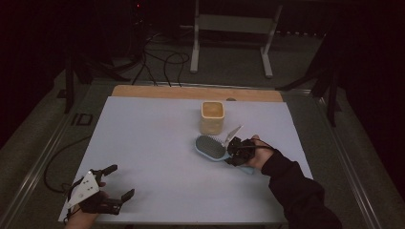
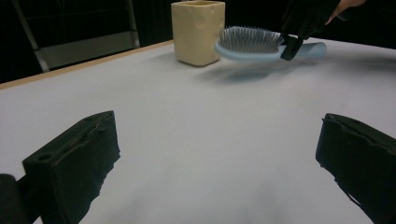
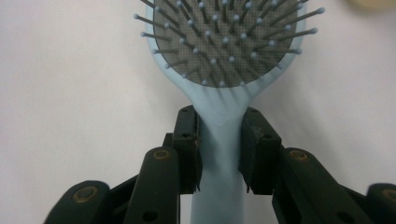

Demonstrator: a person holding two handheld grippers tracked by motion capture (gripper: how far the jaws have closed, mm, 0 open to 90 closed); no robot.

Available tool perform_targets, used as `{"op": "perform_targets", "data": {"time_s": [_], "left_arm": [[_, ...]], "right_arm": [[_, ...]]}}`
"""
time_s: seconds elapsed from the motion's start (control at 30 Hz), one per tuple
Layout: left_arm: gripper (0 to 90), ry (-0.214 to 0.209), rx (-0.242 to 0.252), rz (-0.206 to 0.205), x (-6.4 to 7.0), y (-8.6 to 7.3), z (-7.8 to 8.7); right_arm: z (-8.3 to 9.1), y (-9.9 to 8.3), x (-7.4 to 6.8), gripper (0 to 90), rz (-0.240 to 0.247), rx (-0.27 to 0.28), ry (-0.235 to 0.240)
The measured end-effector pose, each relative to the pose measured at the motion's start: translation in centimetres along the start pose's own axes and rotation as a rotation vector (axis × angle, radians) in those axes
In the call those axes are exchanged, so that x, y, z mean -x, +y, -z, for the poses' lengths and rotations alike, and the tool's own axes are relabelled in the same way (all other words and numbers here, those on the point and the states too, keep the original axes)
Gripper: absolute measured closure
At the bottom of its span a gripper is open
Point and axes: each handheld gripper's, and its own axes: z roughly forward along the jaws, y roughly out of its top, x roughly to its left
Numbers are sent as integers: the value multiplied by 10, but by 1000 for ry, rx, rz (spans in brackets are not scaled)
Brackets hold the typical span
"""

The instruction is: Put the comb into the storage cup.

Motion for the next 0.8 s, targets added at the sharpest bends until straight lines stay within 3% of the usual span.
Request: {"op": "perform_targets", "data": {"time_s": [0.13, 0.5, 0.8], "left_arm": [[0, 0, 0, 2, 0, 0, 0], [0, -2, 2, 0, 0, 0, 0], [0, -3, 2, 1, 0, 0, 0]], "right_arm": [[8, 0, -1, 711, -14, 84, 29], [42, 4, 5, 711, -94, 404, 19], [66, 10, 10, 711, -120, 558, -18]]}}
